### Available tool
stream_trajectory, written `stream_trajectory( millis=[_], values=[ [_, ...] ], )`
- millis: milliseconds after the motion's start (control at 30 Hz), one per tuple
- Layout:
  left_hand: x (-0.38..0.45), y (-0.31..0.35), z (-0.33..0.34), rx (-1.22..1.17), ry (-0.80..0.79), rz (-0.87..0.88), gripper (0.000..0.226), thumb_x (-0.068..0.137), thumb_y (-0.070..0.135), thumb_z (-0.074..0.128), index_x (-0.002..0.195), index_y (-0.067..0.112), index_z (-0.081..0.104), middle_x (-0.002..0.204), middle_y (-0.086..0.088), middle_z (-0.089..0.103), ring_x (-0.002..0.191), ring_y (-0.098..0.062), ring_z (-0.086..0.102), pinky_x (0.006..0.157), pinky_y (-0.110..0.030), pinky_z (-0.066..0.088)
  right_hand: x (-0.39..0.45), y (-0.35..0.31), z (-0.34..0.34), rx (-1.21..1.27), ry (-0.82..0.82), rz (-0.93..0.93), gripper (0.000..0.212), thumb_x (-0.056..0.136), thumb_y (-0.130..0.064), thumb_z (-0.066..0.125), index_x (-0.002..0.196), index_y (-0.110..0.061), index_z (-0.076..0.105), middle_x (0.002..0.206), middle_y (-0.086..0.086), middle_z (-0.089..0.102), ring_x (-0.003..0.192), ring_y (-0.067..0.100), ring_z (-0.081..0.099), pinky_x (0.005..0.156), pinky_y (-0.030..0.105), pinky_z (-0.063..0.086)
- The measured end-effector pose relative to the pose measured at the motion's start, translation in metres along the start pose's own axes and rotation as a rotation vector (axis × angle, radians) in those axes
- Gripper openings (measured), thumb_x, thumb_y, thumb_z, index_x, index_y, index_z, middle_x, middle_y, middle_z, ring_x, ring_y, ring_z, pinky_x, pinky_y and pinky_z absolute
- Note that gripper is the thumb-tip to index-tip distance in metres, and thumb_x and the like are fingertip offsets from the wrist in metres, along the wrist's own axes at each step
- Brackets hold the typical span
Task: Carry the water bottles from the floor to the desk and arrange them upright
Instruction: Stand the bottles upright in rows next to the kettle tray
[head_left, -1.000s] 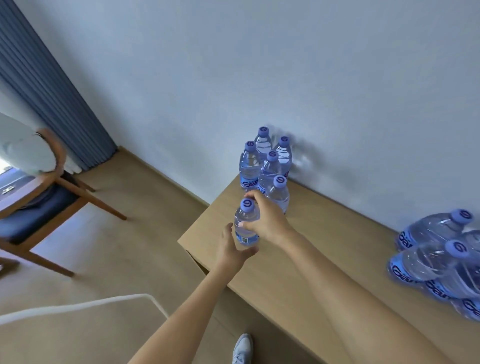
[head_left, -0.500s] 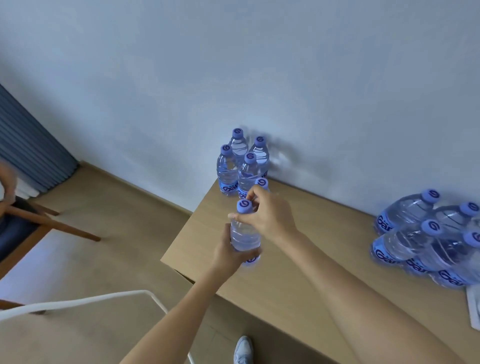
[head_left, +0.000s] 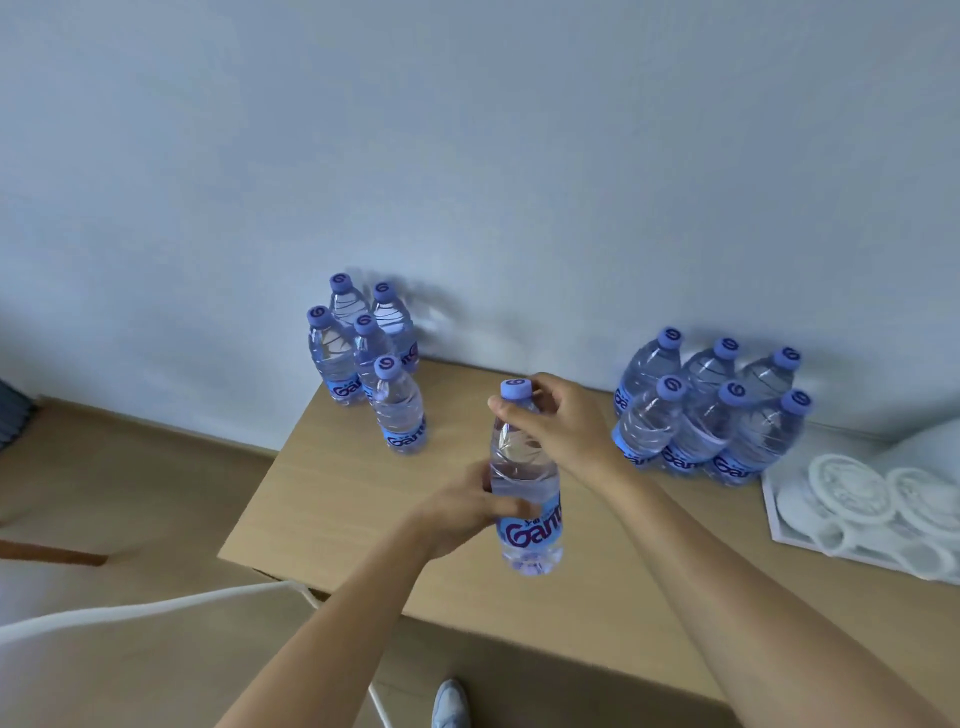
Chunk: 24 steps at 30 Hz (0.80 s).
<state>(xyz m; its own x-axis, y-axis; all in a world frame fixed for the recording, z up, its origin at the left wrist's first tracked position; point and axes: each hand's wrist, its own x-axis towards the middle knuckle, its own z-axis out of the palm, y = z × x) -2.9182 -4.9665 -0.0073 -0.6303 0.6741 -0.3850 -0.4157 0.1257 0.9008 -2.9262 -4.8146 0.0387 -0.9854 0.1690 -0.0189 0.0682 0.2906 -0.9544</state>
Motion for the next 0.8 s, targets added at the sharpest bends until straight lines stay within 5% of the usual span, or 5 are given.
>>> stream_trajectory(
  millis=[133,467,567,700,800],
  values=[
    [0.012,-0.002,0.049,-0.008,-0.088,0.016,0.062,0.078,0.004,0.075,0.132,0.010,0.048,0.128,-0.011,0.063,0.119,-0.028,0.060,0.102,-0.043,0.048,-0.024,0.014,-0.048,-0.015,0.109,0.008,0.019,0.074,-0.044,0.080,0.077,-0.028,0.070,0.063,-0.008,0.069,0.061,0.003,0.065,0.059,0.017,0.049],
    [0.049,-0.017,0.156,0.155,-0.056,-0.042,0.050,0.074,0.013,0.082,0.120,0.014,0.062,0.115,-0.004,0.071,0.110,-0.020,0.066,0.101,-0.043,0.049,-0.076,0.059,-0.154,-0.159,0.227,0.062,0.030,0.073,-0.055,0.075,0.072,-0.026,0.066,0.063,-0.005,0.067,0.057,0.001,0.060,0.056,0.017,0.045],
    [0.063,-0.022,0.180,0.191,-0.077,-0.066,0.055,0.075,0.007,0.079,0.125,0.010,0.056,0.118,-0.007,0.069,0.112,-0.022,0.065,0.102,-0.045,0.048,-0.088,0.074,-0.180,-0.160,0.226,0.104,0.036,0.073,-0.057,0.074,0.076,-0.022,0.067,0.072,0.005,0.071,0.069,0.017,0.067,0.068,0.035,0.054],
    [0.080,-0.028,0.205,0.311,-0.068,-0.047,0.056,0.076,0.009,0.079,0.125,0.016,0.054,0.119,-0.001,0.068,0.111,-0.017,0.064,0.097,-0.038,0.052,-0.101,0.088,-0.202,-0.150,0.311,0.083,0.036,0.073,-0.049,0.079,0.075,-0.015,0.066,0.060,-0.003,0.063,0.054,0.005,0.055,0.056,0.019,0.044],
    [0.095,-0.034,0.223,0.380,0.035,0.033,0.052,0.069,0.012,0.085,0.113,0.023,0.061,0.105,0.010,0.071,0.098,-0.002,0.065,0.080,-0.019,0.054,-0.110,0.098,-0.209,-0.101,0.319,0.080,0.033,0.073,-0.041,0.082,0.087,-0.014,0.070,0.076,-0.004,0.071,0.069,0.012,0.065,0.064,0.024,0.051]
  ],
)
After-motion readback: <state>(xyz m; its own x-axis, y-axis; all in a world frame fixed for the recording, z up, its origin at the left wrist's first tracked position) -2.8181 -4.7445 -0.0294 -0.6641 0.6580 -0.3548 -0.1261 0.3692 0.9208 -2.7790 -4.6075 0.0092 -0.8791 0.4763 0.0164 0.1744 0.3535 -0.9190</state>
